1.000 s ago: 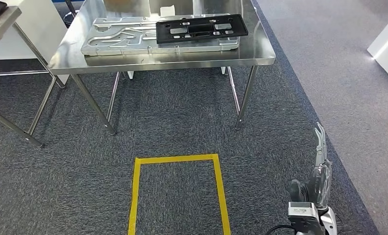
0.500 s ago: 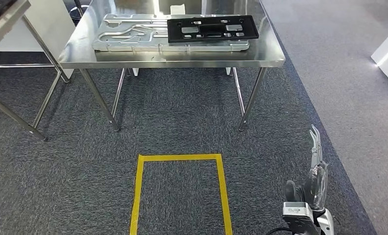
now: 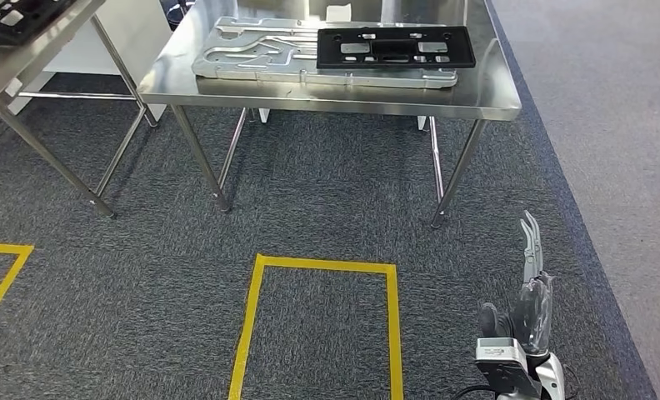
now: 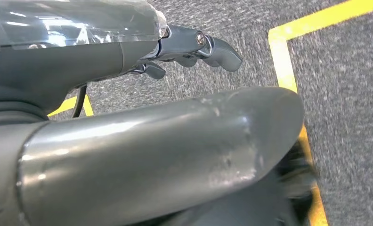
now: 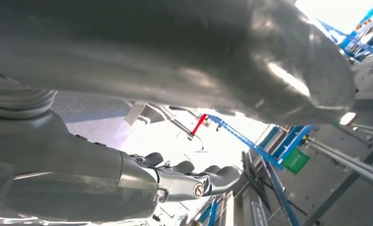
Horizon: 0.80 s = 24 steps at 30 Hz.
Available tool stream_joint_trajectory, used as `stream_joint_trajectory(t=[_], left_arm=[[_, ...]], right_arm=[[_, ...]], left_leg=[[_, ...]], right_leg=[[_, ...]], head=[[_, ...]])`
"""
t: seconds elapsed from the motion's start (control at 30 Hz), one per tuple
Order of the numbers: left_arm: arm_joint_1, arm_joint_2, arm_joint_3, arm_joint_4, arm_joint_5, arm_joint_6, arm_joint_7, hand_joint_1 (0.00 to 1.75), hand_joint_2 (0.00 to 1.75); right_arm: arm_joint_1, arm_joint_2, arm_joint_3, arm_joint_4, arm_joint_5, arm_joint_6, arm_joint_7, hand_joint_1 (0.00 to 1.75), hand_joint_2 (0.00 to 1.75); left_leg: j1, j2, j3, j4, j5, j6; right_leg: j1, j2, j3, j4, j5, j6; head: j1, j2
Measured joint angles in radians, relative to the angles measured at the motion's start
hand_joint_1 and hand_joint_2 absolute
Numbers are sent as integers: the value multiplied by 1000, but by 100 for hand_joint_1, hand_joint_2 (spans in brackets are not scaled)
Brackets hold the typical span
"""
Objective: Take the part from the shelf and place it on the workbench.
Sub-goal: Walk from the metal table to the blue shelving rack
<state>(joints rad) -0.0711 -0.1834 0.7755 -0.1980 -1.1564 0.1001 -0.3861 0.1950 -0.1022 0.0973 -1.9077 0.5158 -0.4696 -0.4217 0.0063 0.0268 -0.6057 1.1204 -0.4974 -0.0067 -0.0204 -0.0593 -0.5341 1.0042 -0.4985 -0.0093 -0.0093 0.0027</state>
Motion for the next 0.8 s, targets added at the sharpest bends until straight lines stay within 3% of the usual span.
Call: stream_joint_trajectory(t=[0.07, 0.1, 0.17, 0.23, 0.3, 0.33, 0.37, 0.4, 0.43, 0.47, 0.53, 0.6, 0.67, 0.73, 0.8], left_arm=[[-3, 0, 0, 0, -2, -1, 0, 0, 0], [-4, -1, 0, 0, -3, -1, 0, 0, 0], [-3, -2, 0, 0, -5, -1, 0, 0, 0], [-2, -3, 0, 0, -6, -1, 0, 0, 0], [-3, -6, 0, 0, -6, 0, 1, 0, 0], [-3, -6, 0, 0, -7, 0, 1, 0, 0], [-3, -7, 0, 0, -7, 1, 2, 0, 0], [-1, -7, 0, 0, -7, 1, 2, 0, 0], [0, -7, 0, 0, -8, 2, 3, 0, 0], [1, -7, 0, 0, -9, 2, 3, 0, 0], [1, -7, 0, 0, -10, 2, 3, 0, 0], [0, -8, 0, 0, -10, 2, 4, 0, 0], [4, -7, 0, 0, -10, 2, 5, 0, 0], [8, -5, 0, 0, -10, 2, 5, 0, 0], [7, -4, 0, 0, -10, 4, 5, 0, 0]], right_arm=[[1, 0, 0, 0, 0, 6, 4, 0, 0], [2, 0, 0, 0, 0, 10, 6, 0, 0], [1, -1, 0, -1, 0, 17, 10, 0, 0], [1, -2, 0, -1, 0, 22, 10, 0, 0], [3, -4, 0, 0, 0, 25, 11, 0, 0], [4, -5, 0, 2, 1, 26, 12, 0, 0], [6, -5, 0, 4, 1, 27, 12, 0, 0], [7, -5, 0, 6, 1, 27, 13, 0, 0], [8, -5, 0, 7, 0, 28, 13, 0, 0], [8, -5, 0, 8, 0, 29, 12, 0, 0], [9, -5, 0, 8, -1, 31, 9, 0, 0], [12, -5, 0, 8, -4, 33, 4, 0, 0], [14, -5, 0, 8, -6, 37, -1, 0, 0], [15, -4, 4, 6, -6, 42, -8, 0, 0], [19, -4, 9, 4, -6, 45, -16, 0, 0]], left_leg=[[-10, 34, 45, -95, 26, 13], [-14, 40, 47, -107, 24, 19], [-13, 20, 45, -113, 29, 28], [-8, 1, 49, -124, 37, 41], [-6, -18, 49, -128, 44, 51], [-7, -29, 47, -127, 45, 53], [-8, -40, 46, -126, 45, 53], [-8, -53, 46, -124, 45, 53], [-8, -66, 46, -122, 45, 52], [-7, -79, 46, -118, 43, 50], [-7, -104, 42, -107, 39, 43], [-8, -123, 33, -99, 37, 31], [-7, -136, 25, -100, 38, 19], [-8, -108, 13, -74, 19, 8], [-6, -58, -33, 28, -41, -3]], right_leg=[[4, -16, 3, 0, -3, 9], [6, -24, 4, 0, -4, 13], [6, -36, 8, -1, -7, 25], [3, -5, -2, 32, -35, 35], [0, 41, -53, 141, -98, 40], [0, 51, -87, 208, -126, 41], [0, 54, -113, 257, -139, 42], [0, 55, -125, 274, -131, 42], [-1, 57, -118, 252, -104, 42], [-3, 64, -95, 196, -64, 41], [-6, 100, -41, 71, -8, 36], [-4, 119, -22, 21, 0, 31], [-3, 103, -22, 18, 2, 20], [-7, 83, -19, 11, 6, 7], [-8, 59, -17, 8, 6, -3]], head=[[1, 0], [1, 0], [1, 0], [4, 0], [8, 0], [9, 0], [10, 0], [10, 0], [10, 0], [10, 0], [10, 0], [12, 0], [13, 0], [9, 0], [2, 0]])
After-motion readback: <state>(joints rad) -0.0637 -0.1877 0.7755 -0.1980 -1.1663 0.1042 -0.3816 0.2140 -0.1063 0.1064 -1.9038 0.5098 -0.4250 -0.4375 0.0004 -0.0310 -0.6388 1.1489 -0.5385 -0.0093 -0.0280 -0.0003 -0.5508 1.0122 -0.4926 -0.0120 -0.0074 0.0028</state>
